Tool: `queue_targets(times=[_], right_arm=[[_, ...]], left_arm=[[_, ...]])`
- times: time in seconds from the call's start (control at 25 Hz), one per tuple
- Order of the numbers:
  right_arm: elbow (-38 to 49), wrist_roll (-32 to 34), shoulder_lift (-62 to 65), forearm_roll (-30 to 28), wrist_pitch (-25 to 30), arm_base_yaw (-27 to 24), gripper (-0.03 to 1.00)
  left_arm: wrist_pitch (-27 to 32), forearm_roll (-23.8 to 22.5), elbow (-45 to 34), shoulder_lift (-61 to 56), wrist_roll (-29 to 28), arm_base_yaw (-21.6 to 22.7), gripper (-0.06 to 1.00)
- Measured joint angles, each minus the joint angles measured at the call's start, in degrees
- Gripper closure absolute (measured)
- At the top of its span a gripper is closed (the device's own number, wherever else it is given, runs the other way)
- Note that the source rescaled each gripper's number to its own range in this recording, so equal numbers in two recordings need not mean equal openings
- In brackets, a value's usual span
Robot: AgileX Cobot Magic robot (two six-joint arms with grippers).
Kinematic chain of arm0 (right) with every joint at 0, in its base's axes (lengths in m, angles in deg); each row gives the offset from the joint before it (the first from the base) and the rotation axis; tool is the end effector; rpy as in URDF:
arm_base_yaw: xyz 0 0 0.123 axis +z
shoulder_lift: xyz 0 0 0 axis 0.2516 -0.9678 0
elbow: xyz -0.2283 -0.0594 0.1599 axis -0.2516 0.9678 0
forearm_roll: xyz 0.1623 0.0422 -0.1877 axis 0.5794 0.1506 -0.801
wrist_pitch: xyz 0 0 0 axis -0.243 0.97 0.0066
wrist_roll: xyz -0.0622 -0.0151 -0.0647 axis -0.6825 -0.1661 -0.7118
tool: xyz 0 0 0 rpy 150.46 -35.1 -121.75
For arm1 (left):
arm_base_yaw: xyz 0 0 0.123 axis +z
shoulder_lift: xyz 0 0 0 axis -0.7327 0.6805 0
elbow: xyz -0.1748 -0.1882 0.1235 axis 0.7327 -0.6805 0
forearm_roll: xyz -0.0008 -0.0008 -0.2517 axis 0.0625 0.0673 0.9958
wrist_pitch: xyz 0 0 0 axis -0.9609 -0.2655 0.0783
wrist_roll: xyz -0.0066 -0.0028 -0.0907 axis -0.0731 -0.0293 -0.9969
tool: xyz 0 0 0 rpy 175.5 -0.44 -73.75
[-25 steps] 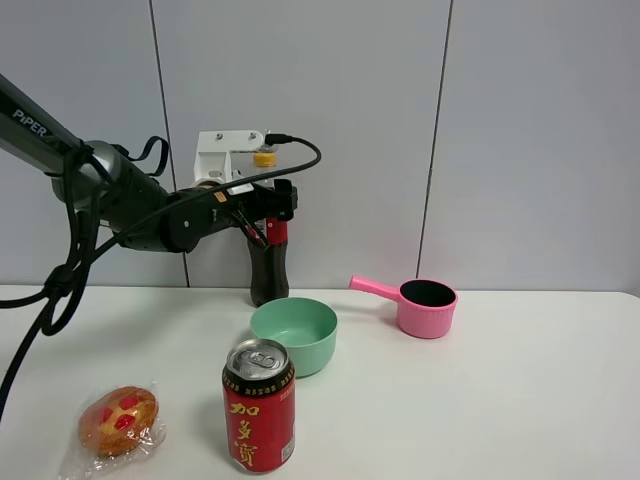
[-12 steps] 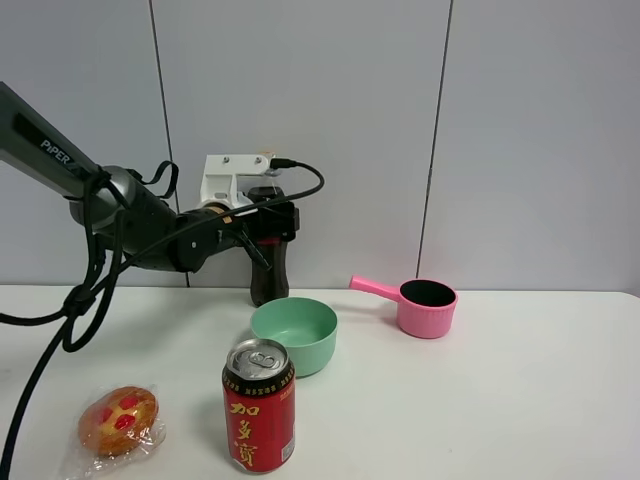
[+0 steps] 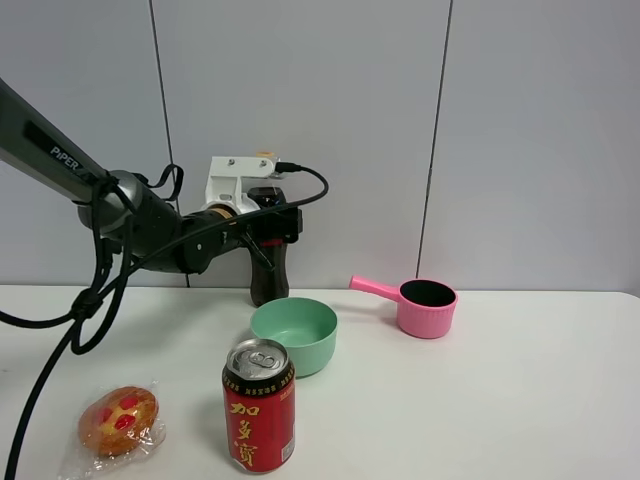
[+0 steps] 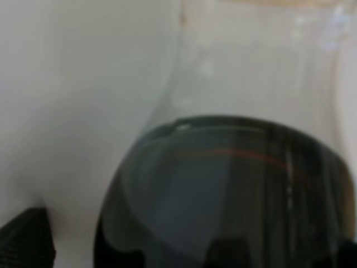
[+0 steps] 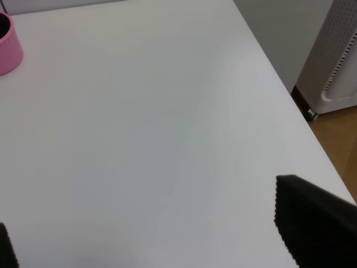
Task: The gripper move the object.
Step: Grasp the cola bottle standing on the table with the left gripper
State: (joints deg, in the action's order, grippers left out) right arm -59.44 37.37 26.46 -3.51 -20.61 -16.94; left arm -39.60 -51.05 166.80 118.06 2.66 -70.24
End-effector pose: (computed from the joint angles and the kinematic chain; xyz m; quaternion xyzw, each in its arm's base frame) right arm -0.0032 -0.0039 0.2720 0.0399 0.8564 -0.0228 0.5142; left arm 0.4708 -0.1925 0.1168 0.0960 0.7303 -0.1254 0.6646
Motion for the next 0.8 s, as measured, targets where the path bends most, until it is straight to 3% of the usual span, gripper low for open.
queue_targets(times=[0.2,0.28,0.32,0.4,0.48,0.8], right_arm=[[0.0,0.0,0.0,0.0,0.0,0.0,-0.03],[0.0,0.0,0.0,0.0,0.0,0.0,-0.03],[0.0,0.0,0.0,0.0,0.0,0.0,-0.03],[0.0,0.0,0.0,0.0,0.0,0.0,-0.03],[0.0,0.0,0.0,0.0,0.0,0.0,-0.03],[0.0,0.0,0.0,0.0,0.0,0.0,-0.03]], left_arm=[[-0.2,0.07,0.29,0.82,1.47,0.0,-0.03],[-0.21,0.28,0.41,0.82,1.54,0.0,0.13],[-0.21,0.28,0.41,0.82,1.54,0.0,0.13],[-0.21,0.48,0.51,0.82,2.19,0.09,0.44],[-0.26,0.37,0.6,0.87,3.14,0.09,0.92],[0.77,-0.09,0.66,0.75,5.58,0.09,0.94]])
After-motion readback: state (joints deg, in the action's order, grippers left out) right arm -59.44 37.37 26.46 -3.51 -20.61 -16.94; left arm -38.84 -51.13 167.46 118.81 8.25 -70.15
